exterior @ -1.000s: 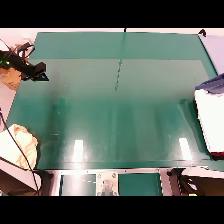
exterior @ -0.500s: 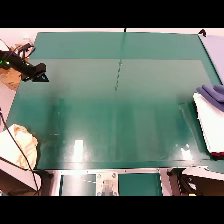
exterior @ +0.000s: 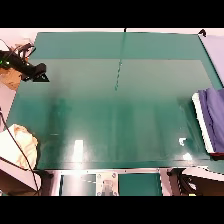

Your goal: Fold the shirts.

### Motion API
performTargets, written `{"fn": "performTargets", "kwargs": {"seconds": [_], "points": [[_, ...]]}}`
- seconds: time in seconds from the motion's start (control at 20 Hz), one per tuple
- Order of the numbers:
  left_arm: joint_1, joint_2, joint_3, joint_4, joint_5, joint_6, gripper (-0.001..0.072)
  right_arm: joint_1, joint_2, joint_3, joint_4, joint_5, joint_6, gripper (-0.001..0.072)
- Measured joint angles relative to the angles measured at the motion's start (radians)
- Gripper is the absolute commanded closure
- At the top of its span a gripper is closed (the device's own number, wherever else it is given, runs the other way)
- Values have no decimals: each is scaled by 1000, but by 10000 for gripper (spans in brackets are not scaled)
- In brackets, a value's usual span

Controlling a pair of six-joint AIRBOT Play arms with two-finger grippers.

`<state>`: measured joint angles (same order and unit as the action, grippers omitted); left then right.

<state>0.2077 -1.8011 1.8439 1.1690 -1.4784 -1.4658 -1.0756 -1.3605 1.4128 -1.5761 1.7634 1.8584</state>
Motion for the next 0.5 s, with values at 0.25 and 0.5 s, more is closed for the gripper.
{"fn": "performTargets", "kwargs": {"seconds": [0.25, 0.5], "points": [[-80, 35, -1, 1, -6, 32, 684, 68, 2, 46, 173, -79, -16, 694], [-183, 136, -100, 14, -35, 26, 683, 338, 102, -66, 285, -250, -116, 695]]}}
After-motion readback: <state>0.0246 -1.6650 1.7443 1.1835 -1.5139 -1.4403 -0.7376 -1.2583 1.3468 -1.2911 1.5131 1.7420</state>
